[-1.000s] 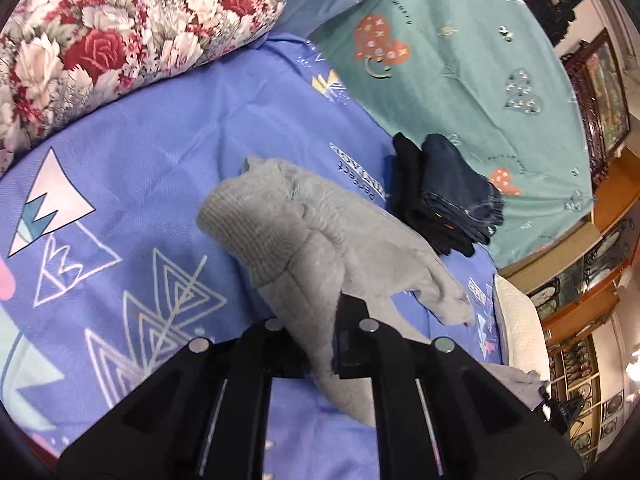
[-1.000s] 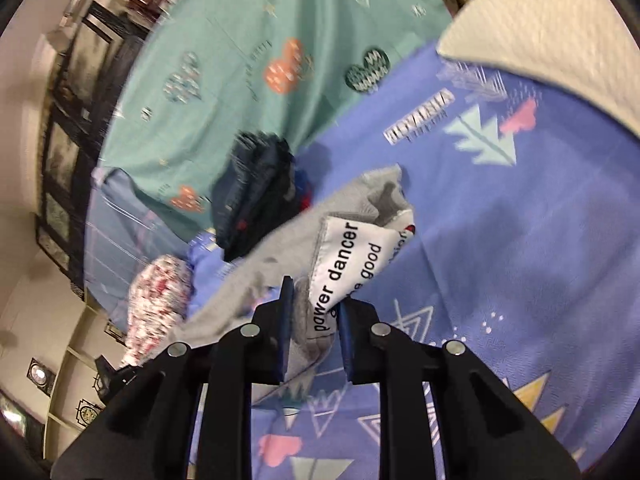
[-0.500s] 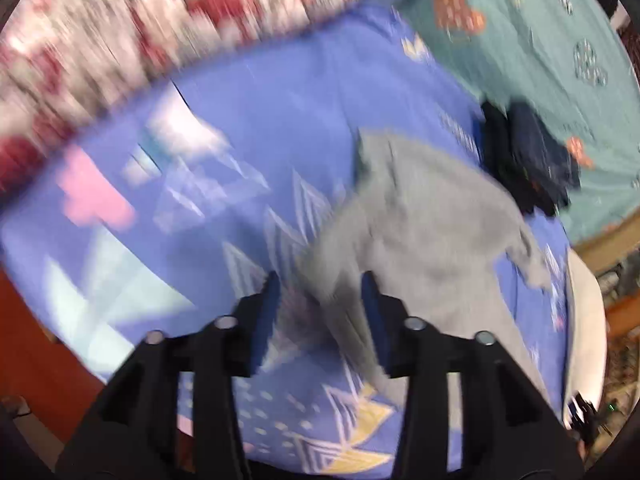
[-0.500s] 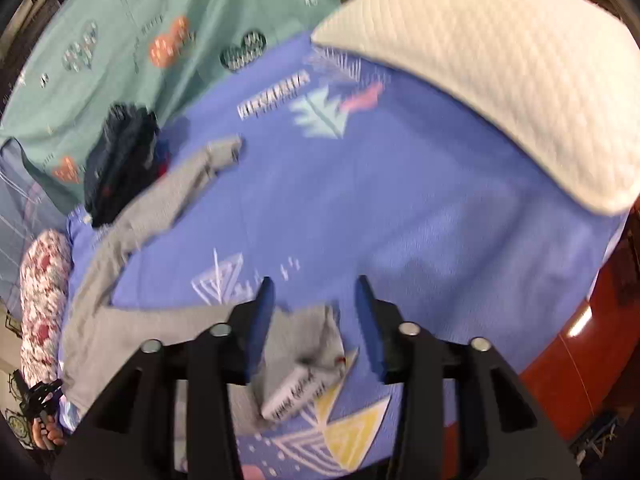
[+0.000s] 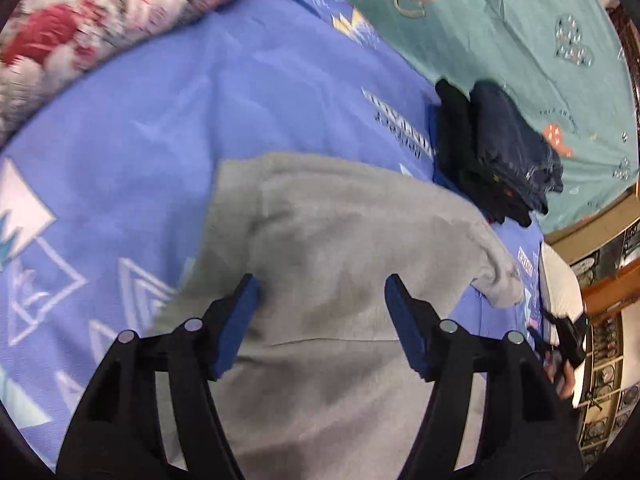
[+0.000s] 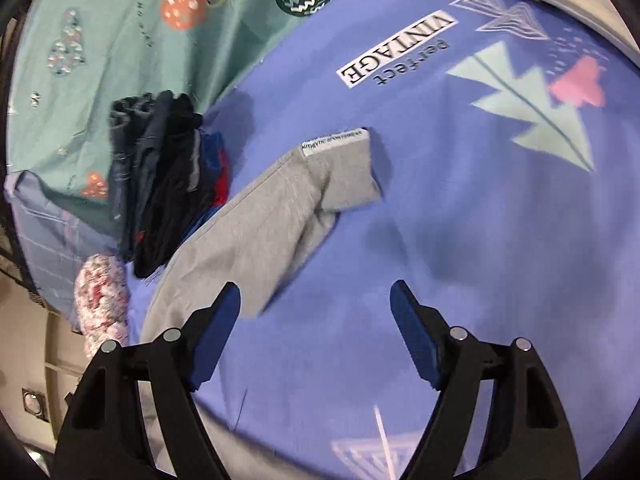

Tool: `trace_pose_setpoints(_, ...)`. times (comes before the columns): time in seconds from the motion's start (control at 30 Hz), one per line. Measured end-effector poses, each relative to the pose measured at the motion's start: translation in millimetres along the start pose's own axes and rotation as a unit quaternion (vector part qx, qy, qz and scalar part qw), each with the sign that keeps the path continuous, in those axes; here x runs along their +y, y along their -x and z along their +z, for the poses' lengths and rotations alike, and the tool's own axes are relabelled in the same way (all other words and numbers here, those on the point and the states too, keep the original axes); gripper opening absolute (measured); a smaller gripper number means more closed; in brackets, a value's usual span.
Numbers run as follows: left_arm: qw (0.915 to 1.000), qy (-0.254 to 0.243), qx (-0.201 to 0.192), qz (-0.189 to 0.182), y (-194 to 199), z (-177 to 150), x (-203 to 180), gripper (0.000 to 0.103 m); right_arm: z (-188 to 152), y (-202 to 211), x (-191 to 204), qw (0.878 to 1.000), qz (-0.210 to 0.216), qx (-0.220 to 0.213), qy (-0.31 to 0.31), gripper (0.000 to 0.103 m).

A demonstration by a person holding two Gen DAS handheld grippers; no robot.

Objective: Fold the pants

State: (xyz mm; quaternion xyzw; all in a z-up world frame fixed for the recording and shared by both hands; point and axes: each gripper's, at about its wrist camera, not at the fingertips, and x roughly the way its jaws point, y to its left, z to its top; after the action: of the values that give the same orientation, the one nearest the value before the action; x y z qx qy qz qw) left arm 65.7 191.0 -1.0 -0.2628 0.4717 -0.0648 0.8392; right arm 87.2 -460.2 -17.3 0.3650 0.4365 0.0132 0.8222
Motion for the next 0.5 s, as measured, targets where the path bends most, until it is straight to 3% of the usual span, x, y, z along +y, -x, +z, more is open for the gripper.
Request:
trace_pose_setpoints(0.2, 0.9997, 0.013, 0.016, 0.012, -40, -2, 9, 0.075, 31, -78, 20, 0.998, -0.066, 0.006, 0.020, 0.077)
trace_pose_setpoints(0.23, 0.9997, 0.015, 0.015, 0.012, -41, -1, 10, 0.076, 31, -83, 29, 0.996, -0.082, -0.004, 0.046, 0.066)
trace_pose_setpoints(0.27, 0.9997, 0.015, 0.013, 0.011, -42, -1, 11, 0.076, 31, -89, 37, 0.994, -0.084, 0.000, 0.074, 0.033)
trace_pose_setpoints(0.3, 0.9998, 0.012, 0.013, 0.013, -44, -2, 10, 0.077, 30, -95, 41, 0.992, -0.086, 0.009, 0.095, 0.025)
trace_pose_setpoints(0.4, 0.9996, 0.000, 0.011, 0.024, -46, -2, 5, 0.079, 33, -75, 55, 0.990, -0.051, -0.033, 0.130, 0.019)
trace_pose_setpoints(0.5, 0.9990, -0.019, 0.009, 0.040, -48, -2, -1, 0.081, 47, -21, 76, 0.983, -0.022, -0.097, 0.156, 0.019)
